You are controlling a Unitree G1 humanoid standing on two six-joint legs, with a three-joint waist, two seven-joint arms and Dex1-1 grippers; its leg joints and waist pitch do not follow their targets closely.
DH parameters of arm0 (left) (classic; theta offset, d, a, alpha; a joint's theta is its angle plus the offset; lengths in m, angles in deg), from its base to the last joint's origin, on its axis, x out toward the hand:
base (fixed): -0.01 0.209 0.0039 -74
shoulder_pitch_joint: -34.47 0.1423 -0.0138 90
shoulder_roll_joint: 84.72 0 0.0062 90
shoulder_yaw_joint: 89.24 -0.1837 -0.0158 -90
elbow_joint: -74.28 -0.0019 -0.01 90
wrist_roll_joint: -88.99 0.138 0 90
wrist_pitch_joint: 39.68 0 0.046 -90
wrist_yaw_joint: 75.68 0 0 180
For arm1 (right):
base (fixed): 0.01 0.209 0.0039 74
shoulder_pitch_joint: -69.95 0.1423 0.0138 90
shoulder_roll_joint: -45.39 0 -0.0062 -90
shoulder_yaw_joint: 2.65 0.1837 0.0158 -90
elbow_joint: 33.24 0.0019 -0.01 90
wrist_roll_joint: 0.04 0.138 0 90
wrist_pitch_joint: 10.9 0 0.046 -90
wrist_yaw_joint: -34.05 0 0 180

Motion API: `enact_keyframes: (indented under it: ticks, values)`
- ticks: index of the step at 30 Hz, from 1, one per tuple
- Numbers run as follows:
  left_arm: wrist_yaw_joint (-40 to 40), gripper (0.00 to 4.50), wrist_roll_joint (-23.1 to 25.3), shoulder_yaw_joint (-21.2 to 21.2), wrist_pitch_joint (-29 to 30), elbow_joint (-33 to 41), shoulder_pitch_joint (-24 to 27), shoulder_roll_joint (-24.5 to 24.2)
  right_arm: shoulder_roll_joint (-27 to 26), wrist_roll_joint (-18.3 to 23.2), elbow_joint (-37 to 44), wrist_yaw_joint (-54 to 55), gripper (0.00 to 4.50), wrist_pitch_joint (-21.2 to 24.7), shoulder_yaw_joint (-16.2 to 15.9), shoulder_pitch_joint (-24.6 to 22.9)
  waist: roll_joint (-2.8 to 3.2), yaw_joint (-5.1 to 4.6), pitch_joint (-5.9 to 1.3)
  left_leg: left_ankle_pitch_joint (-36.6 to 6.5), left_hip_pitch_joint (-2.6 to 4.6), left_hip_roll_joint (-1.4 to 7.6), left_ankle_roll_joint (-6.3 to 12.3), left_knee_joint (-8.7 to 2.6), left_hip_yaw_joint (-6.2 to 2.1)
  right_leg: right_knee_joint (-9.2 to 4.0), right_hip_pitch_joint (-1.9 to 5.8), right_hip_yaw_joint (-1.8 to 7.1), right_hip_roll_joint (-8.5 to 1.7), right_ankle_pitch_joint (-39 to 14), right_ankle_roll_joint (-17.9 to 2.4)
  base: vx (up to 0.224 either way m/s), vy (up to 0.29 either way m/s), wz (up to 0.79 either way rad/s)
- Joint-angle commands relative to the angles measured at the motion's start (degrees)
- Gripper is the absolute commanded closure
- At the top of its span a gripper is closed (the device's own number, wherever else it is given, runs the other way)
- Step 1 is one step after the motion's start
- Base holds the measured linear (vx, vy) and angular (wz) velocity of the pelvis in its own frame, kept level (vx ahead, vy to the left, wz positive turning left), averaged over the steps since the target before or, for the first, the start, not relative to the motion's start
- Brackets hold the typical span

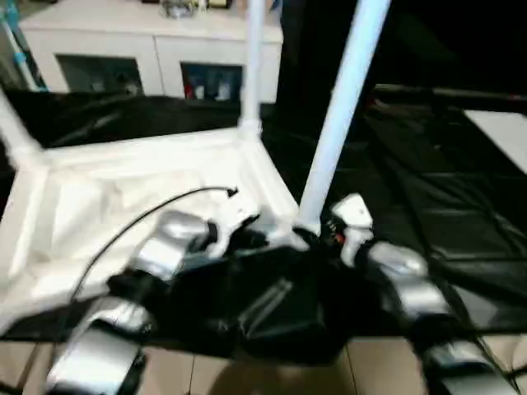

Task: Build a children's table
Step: Rotate leg to tighten

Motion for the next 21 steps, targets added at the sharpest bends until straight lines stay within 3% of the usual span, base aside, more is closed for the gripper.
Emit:
enact_keyframes:
  ticks: [1,4,7,11,13,17,21]
  values:
    - [-2.97,4.50,-0.57,-0.61,0.58,-4.19,-0.77,4.42,-3.60,-1.75,-5.70,5.37,1.96,4.31,-1.81,0.17,0.38,-0.23,-1.93,-28.11,0.67,0.25,-2.49,-4.60,-0.65,-6.51,0.27,0.83,-2.26,-32.10,-5.89,0.000,0.000,0.00]
    - [-6.84,4.50,0.07,0.19,0.00,-8.62,-3.22,6.47,-7.32,-0.96,-9.77,12.63,1.96,5.32,0.39,3.23,0.48,-0.71,-2.15,-29.14,0.62,0.27,-2.11,-4.85,-0.86,-6.70,0.41,0.58,-2.16,-30.73,-5.75,0.000,0.000,0.00]
    - [-7.11,4.50,0.41,0.05,-0.55,-9.80,-3.84,6.66,-8.73,-1.89,-10.93,14.41,1.96,4.64,0.12,4.69,0.58,-0.85,-1.98,-31.66,0.99,0.22,-1.95,-4.94,-0.91,-7.13,-0.05,0.38,-2.02,-30.65,-5.70,0.000,0.000,0.00]
    - [-5.78,4.50,1.05,-0.37,-1.31,-10.32,-3.82,6.01,-9.18,-1.24,-10.44,11.73,1.96,3.23,0.39,4.74,0.34,-0.63,-2.20,-29.68,0.68,0.47,-1.12,-5.31,-0.70,-6.95,0.33,0.62,-2.10,-26.07,-6.69,0.000,0.000,0.00]
    - [-3.69,4.50,1.62,-0.96,-1.74,-10.64,-3.68,5.38,-9.15,0.05,-9.66,10.10,1.27,2.32,1.40,4.55,0.13,-0.58,-2.18,-29.78,0.80,0.49,-0.86,-5.26,-0.52,-6.89,0.18,0.76,-2.09,-25.15,-7.27,0.000,0.000,0.00]
    - [2.69,4.50,2.87,-3.53,-2.42,-9.62,-2.52,2.99,-6.08,-0.45,-6.88,6.01,0.92,1.01,0.74,4.10,0.02,-0.44,-2.27,-28.30,0.53,0.65,-0.49,-5.35,-0.40,-6.46,0.47,0.98,-2.18,-22.35,-8.38,0.000,0.000,0.00]
    - [10.52,4.50,3.22,-5.72,-5.02,-7.08,-0.98,0.07,-1.16,-1.77,-1.73,-3.11,0.72,0.11,-2.50,2.49,-0.10,0.08,-2.40,-25.37,0.53,0.85,0.49,-5.19,0.08,-6.18,0.80,1.21,-2.11,-18.29,-9.83,0.000,0.000,0.00]
